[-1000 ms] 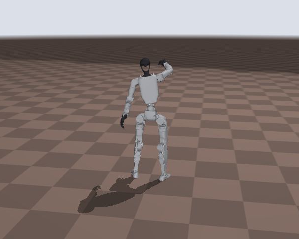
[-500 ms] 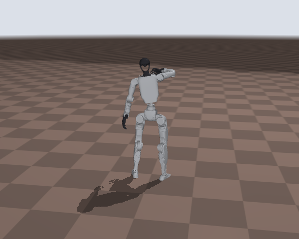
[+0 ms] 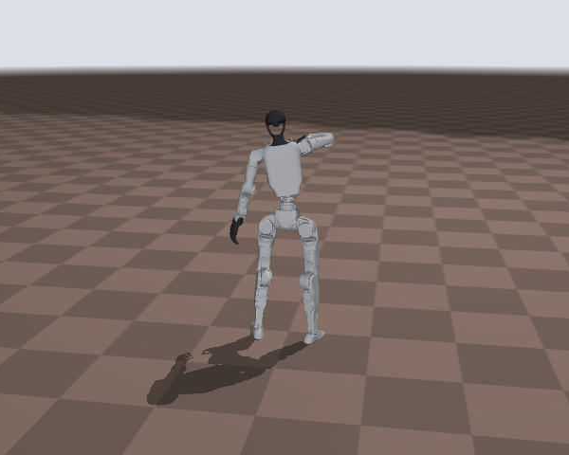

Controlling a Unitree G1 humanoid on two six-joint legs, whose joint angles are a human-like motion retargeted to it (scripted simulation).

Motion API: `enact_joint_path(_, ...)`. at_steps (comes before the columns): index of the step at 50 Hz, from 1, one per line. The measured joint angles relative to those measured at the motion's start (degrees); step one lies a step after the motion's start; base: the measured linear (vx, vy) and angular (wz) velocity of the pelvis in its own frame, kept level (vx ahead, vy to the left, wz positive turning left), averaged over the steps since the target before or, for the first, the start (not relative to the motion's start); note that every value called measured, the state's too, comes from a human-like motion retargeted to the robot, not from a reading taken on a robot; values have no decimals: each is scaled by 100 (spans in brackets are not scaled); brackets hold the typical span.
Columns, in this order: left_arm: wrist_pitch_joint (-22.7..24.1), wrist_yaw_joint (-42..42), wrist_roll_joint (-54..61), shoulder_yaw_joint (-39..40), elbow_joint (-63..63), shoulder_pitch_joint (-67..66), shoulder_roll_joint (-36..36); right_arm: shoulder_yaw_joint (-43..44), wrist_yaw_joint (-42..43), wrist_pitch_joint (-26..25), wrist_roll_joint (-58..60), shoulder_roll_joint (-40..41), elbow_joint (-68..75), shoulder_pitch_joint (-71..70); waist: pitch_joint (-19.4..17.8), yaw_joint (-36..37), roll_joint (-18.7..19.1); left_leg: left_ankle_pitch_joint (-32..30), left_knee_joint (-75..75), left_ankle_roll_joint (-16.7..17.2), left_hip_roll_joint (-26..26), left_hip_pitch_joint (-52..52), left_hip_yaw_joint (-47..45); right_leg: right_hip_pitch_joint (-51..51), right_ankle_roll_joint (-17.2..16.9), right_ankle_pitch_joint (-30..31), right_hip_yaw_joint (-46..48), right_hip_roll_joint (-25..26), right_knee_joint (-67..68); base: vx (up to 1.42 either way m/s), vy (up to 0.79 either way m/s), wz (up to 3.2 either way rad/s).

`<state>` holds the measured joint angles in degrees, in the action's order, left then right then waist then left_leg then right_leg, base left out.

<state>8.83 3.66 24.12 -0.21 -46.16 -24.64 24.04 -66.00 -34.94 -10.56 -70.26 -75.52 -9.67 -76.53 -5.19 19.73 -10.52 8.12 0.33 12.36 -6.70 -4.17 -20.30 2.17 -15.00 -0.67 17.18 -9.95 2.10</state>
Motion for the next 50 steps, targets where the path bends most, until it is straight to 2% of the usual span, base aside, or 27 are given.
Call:
enact_joint_path(2,-41,36,-48,-27,-42,-62,-57,-8,507,311,508,6,265,-70,3,-15,28,3,-1,14,-11,-15,-39,-11,0,2,-34,12,2,-1,-1,-9)
enact_joint_path(3,-41,148,-13,-40,-77,-49,-67,-11,1500,823,698,49,533,-69,-11,-21,38,-3,-10,58,-39,-32,-67,-15,0,2,-50,45,2,-2,-2,-18)
enact_joint_path(4,17,160,-67,-90,-107,-83,-48,16,1799,1104,821,36,826,-143,-2,-25,45,-3,-13,69,-44,-41,-87,-18,0,4,-67,51,2,0,0,0)
enact_joint_path(6,128,127,-189,-202,-184,-148,-4,121,1900,1358,1211,29,1587,-360,30,-25,55,3,-16,57,-27,-55,-116,-23,0,7,-98,31,6,0,0,0)
enact_joint_path(8,132,187,-208,-268,-291,-98,22,268,2661,1527,1871,223,2577,-560,24,-20,61,2,-30,67,-22,-84,-145,-20,0,4,-125,28,16,0,0,0)
enact_joint_path(10,109,297,-208,-312,-355,-47,58,377,3743,1556,2627,441,3452,-752,24,-9,61,-1,-46,82,-23,-107,-170,-21,0,2,-148,29,22,0,0,0)
enact_joint_path(12,73,429,-173,-327,-371,3,82,497,4751,1355,3182,637,4121,-882,27,5,61,-4,-61,90,-19,-118,-185,-24,0,2,-161,27,25,0,0,0)
enact_joint_path(15,74,553,-80,-298,-331,49,105,643,5445,1157,3376,772,4570,-941,41,15,61,-11,-72,98,-25,-108,-193,-41,0,8,-167,35,22,0,0,0)
enact_joint_path(17,108,505,2,-237,-286,64,119,541,4905,1194,3130,641,4286,-912,40,0,51,-20,-75,98,-33,-88,-184,-56,0,13,-156,46,19,0,0,0)
enact_joint_path(21,201,311,99,-97,-206,44,134,-244,2500,1245,2246,47,2756,-1011,23,-60,22,-41,-67,94,-55,-25,-155,-94,0,24,-117,73,7,0,0,0)
enact_joint_path(23,236,260,88,-23,-154,8,129,-831,1684,1297,1720,-167,1755,-1200,12,-104,11,-51,-58,115,-81,6,-150,-115,0,31,-104,102,-2,0,0,0)
enact_joint_path(25,17,152,103,59,-141,19,15,-1167,765,477,1451,-194,912,-1348,-10,-145,33,-46,-45,81,-66,19,-140,-118,0,34,-104,85,-3,0,0,0)
enact_joint_path(27,-103,40,31,108,-146,6,-67,-1344,68,-32,1562,-167,289,-1472,-28,-185,47,-34,-32,48,-45,16,-139,-112,0,32,-113,61,-1,0,0,0)
enact_joint_path(28,-97,36,14,97,-148,-15,-91,-1356,19,-10,1537,-142,188,-1500,-27,-193,59,-28,-28,42,-41,11,-147,-110,0,32,-123,55,-2,0,0,0)
enact_joint_path(30,-128,103,15,69,-167,-3,-144,-1254,720,266,1779,-66,299,-1495,-42,-202,91,-20,-29,46,-42,-13,-172,-104,0,28,-146,57,2,0,0,0)
enact_joint_path(32,136,176,-53,-58,-172,-1,-55,-1041,1841,1360,1324,20,804,-1434,-65,-199,107,-23,-37,114,-83,-49,-207,-91,0,22,-163,103,3,0,0,0)
enact_joint_path(33,174,129,-122,-114,-173,-16,-35,-912,1850,1476,1481,55,1143,-1472,-53,-182,118,-15,-36,98,-73,-60,-222,-90,0,22,-181,91,5,0,0,0)
enact_joint_path(35,177,74,-205,-179,-183,12,-11,-624,2024,1506,2040,215,1947,-1503,-45,-144,129,-2,-38,75,-59,-87,-247,-84,0,21,-212,76,14,0,0,0)
enact_joint_path(40,210,147,-134,-241,-231,148,92,7,3062,1454,3373,798,3986,-1653,-24,-57,93,9,-59,63,-41,-136,-281,-69,0,16,-251,59,26,0,0,0)
enact_joint_path(44,207,182,-73,-210,-292,261,161,205,3614,1159,4720,1165,5162,-1882,-9,-10,55,14,-76,54,-17,-147,-265,-58,0,2,-244,32,35,0,0,0)
enact_joint_path(47,208,191,-34,-163,-251,296,198,49,3426,1022,4926,1193,5236,-1853,1,12,25,12,-82,59,-21,-139,-249,-58,0,0,-227,37,36,0,0,0)
enact_joint_path(50,235,193,61,-95,-156,272,200,-507,2638,1127,4190,839,4238,-1728,-5,27,2,2,-86,72,-43,-121,-236,-67,0,4,-203,63,30,0,0,0)
